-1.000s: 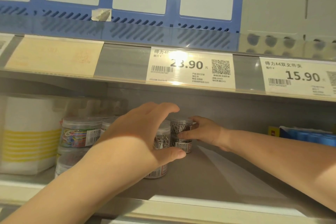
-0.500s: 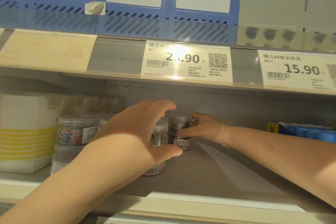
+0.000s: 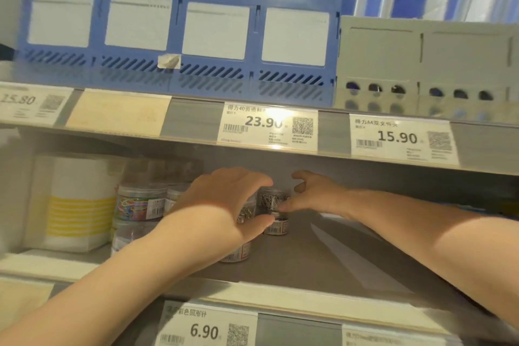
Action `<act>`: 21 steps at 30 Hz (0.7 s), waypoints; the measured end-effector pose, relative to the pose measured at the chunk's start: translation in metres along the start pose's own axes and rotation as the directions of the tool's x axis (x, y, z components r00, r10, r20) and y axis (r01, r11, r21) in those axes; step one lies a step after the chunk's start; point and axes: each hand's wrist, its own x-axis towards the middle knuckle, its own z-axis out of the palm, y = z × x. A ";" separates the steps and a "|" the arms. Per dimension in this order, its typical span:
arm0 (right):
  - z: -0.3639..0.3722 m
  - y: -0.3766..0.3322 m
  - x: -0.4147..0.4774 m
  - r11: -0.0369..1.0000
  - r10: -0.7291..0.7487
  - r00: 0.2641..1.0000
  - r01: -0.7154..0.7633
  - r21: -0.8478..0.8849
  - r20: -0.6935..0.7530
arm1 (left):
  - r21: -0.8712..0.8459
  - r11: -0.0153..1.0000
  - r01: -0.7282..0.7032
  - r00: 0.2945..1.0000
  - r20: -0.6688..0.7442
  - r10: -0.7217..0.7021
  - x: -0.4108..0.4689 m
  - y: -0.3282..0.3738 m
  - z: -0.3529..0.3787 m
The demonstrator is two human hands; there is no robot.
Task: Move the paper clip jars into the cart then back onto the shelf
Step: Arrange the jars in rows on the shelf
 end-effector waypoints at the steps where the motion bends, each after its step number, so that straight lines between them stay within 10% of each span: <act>1: -0.006 -0.003 -0.008 0.999 -0.012 1.000 0.011 -0.035 -0.018 | 0.030 0.999 -0.018 1.000 -0.004 0.018 -0.002 0.004 0.000; 13: -0.045 -0.024 -0.216 0.933 -0.298 0.952 0.275 -0.233 -0.073 | -0.044 0.999 -0.029 0.998 0.057 0.032 -0.073 0.115 -0.026; 21: -0.045 -0.057 -0.426 0.927 -0.335 0.919 0.281 -0.250 -0.207 | -0.362 0.893 -0.269 0.959 -0.018 0.282 -0.168 0.210 -0.060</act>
